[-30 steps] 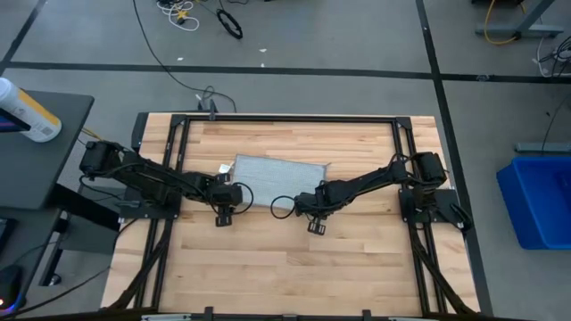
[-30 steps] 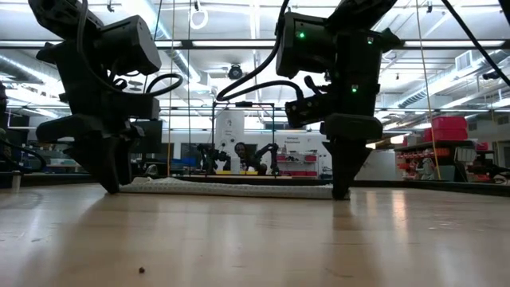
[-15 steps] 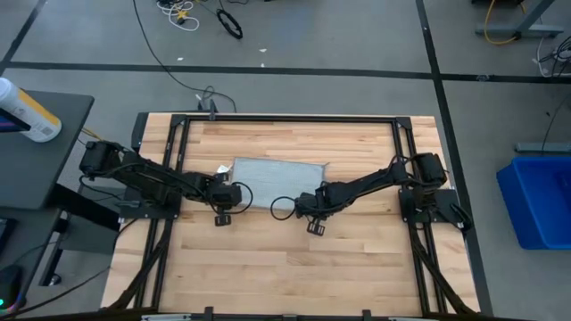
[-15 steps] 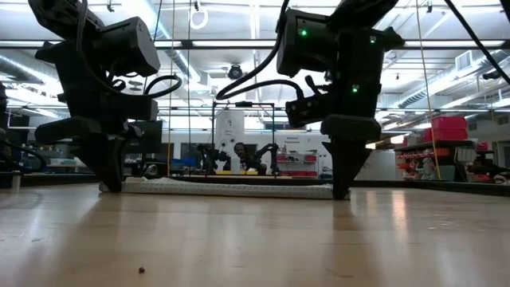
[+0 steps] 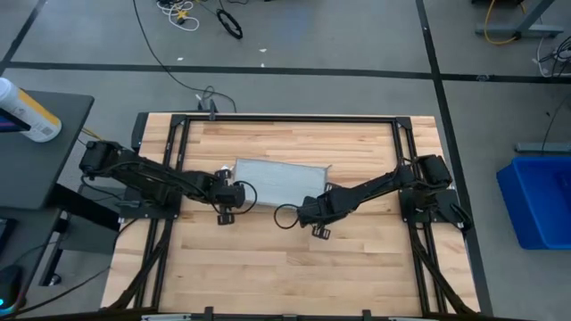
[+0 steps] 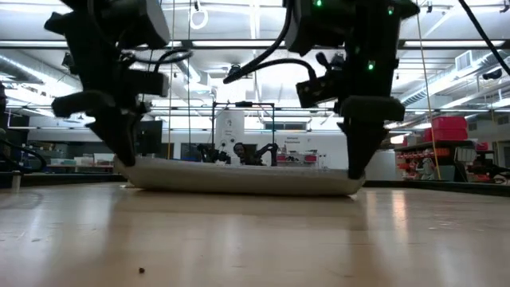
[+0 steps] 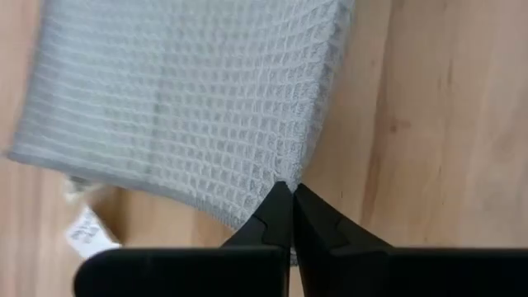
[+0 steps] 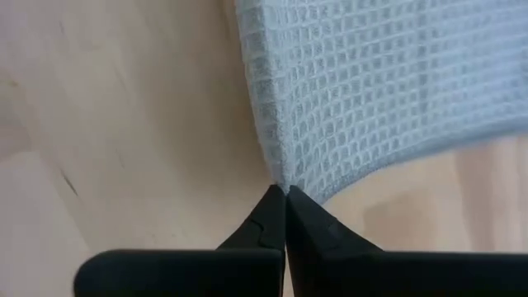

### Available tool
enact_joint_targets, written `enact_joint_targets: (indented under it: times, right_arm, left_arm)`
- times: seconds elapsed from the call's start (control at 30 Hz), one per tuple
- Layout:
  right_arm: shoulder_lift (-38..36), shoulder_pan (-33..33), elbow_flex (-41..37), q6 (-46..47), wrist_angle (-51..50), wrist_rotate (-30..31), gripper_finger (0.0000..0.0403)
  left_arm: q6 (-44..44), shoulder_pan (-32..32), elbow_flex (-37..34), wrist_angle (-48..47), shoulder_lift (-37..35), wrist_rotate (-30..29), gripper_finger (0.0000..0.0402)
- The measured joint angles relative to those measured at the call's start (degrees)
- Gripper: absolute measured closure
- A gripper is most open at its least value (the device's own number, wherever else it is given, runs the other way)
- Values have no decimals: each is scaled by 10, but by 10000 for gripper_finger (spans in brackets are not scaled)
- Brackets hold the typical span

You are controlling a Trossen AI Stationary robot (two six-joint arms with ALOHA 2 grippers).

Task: Fold microfiber towels
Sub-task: Fold the gray towel

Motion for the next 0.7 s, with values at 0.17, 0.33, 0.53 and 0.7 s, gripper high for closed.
enact_joint_targets:
  times: [0.17, 0.33, 0.53, 0.7]
  right_arm:
    - [0, 0, 26, 0, -34, 25, 403]
    - [0, 0, 50, 1, -84, 75, 403]
    - [-1, -3, 71, 28, -121, 118, 403]
    - [-1, -9, 75, 54, -146, 155, 403]
  left_arm:
    - [-8, 0, 19, -9, 0, 3, 398]
    - [-19, 0, 33, -38, 0, 6, 398]
    - [-17, 0, 76, -91, 0, -29, 398]
    - [1, 11, 113, -120, -1, -76, 398]
